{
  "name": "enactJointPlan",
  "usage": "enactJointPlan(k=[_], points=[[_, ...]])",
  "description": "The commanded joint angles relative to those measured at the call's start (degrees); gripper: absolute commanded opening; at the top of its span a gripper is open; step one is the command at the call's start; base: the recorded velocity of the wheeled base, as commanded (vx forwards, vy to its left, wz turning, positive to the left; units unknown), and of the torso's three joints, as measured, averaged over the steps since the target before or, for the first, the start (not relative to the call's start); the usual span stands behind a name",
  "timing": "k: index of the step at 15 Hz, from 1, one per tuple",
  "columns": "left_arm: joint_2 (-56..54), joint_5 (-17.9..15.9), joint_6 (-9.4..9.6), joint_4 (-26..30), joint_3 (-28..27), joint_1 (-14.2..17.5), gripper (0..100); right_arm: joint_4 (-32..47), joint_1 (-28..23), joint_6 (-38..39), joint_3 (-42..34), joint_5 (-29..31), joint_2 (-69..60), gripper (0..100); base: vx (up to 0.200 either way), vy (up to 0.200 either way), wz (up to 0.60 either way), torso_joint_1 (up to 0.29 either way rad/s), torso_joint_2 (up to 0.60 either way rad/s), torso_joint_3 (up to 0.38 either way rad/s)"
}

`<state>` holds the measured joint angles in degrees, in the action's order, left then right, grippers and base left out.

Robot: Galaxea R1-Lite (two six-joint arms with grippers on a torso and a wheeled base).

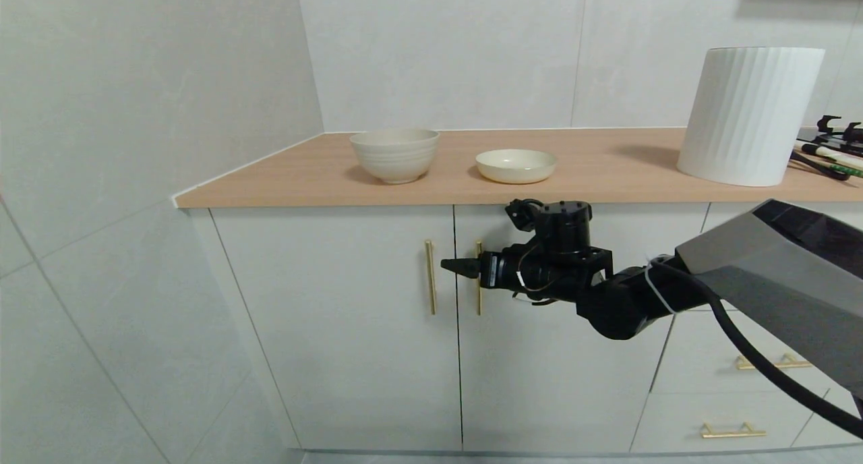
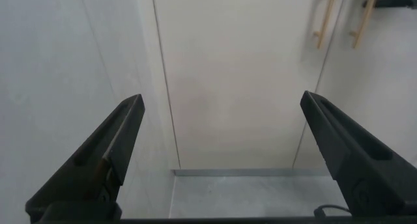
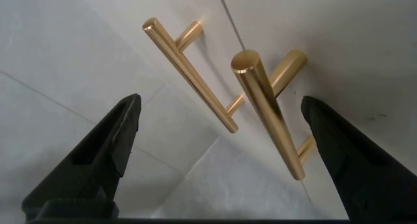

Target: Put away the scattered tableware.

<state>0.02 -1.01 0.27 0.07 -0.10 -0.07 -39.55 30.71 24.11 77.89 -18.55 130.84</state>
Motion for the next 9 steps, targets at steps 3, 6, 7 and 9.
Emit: enactJointPlan(k=[3,6,7,9], points=[[0.0,0.0,0.0,0.0,0.0,0.0,100,-0.1,0.6,-0.3,-0.5,0.3,0.6,100,0.0,0.0,0.0,0.0,0.0,0.0],[0.0,0.0,0.0,0.0,0.0,0.1,100,-0.5,2.0,-1.5,-1.8,0.5,1.0,100,0.0,0.0,0.0,0.0,0.0,0.0],[0.0,0.0,0.0,0.0,0.0,0.1,100,-0.5,2.1,-1.8,-1.8,0.5,1.2,100,0.0,0.0,0.0,0.0,0.0,0.0],[0.0,0.0,0.0,0.0,0.0,0.0,100,-0.6,2.2,-1.7,-1.9,0.5,1.1,100,0.0,0.0,0.0,0.0,0.0,0.0]])
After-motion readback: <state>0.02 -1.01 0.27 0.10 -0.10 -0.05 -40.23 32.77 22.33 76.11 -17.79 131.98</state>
